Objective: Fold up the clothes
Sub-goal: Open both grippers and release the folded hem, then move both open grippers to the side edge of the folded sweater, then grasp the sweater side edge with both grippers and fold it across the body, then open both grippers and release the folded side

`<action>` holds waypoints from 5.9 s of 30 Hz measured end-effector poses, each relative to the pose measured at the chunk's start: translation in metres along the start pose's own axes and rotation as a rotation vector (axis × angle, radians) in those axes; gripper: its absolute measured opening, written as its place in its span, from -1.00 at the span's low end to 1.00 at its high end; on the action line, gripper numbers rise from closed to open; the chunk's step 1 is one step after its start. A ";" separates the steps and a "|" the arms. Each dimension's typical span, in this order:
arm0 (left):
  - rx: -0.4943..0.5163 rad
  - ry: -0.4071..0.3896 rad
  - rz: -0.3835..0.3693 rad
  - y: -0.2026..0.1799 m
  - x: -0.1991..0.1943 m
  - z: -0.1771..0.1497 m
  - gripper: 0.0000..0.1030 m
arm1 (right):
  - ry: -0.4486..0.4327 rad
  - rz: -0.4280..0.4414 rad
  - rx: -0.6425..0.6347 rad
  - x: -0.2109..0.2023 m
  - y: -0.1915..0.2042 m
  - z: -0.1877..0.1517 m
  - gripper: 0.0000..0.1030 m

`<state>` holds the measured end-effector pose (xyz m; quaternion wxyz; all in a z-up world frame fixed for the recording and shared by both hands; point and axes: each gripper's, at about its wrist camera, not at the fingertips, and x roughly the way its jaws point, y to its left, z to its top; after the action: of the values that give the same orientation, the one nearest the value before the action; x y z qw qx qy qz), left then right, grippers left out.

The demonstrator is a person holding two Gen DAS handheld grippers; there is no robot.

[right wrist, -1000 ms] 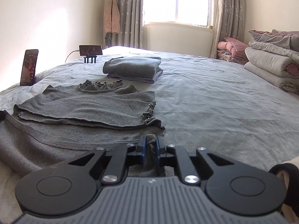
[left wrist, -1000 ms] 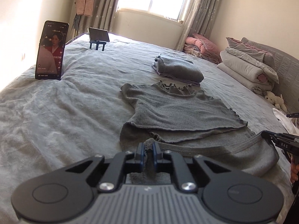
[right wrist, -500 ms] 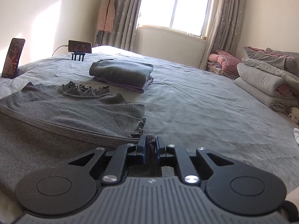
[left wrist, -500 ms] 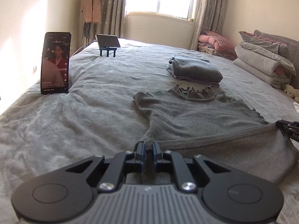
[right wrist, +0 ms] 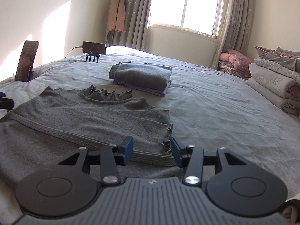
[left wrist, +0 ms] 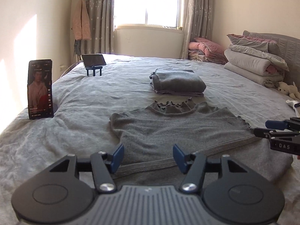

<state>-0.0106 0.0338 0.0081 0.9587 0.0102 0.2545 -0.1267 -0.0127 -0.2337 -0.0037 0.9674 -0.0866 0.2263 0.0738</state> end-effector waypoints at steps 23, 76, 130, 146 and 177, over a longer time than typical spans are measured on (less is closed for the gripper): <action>0.025 0.160 -0.027 0.068 -0.017 -0.042 0.45 | 0.121 0.194 0.144 -0.007 -0.058 -0.040 0.17; -0.837 0.384 -0.412 0.118 -0.029 -0.071 -0.89 | 0.289 0.269 0.767 -0.049 -0.136 -0.057 -0.80; -0.491 0.061 -0.214 0.152 0.121 0.041 0.39 | 0.062 0.257 0.532 0.115 -0.145 0.024 -0.05; -0.204 -0.111 -0.167 0.118 0.119 0.055 -0.87 | -0.111 0.144 0.237 0.116 -0.108 0.038 -0.85; -0.518 -0.015 -0.259 0.151 0.117 0.041 0.30 | -0.004 -0.004 0.127 0.135 -0.074 0.054 -0.16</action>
<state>0.1449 0.1492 -0.0209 0.9071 -0.2685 0.2703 -0.1792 0.1434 -0.2808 -0.0070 0.9715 -0.0254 0.2286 0.0577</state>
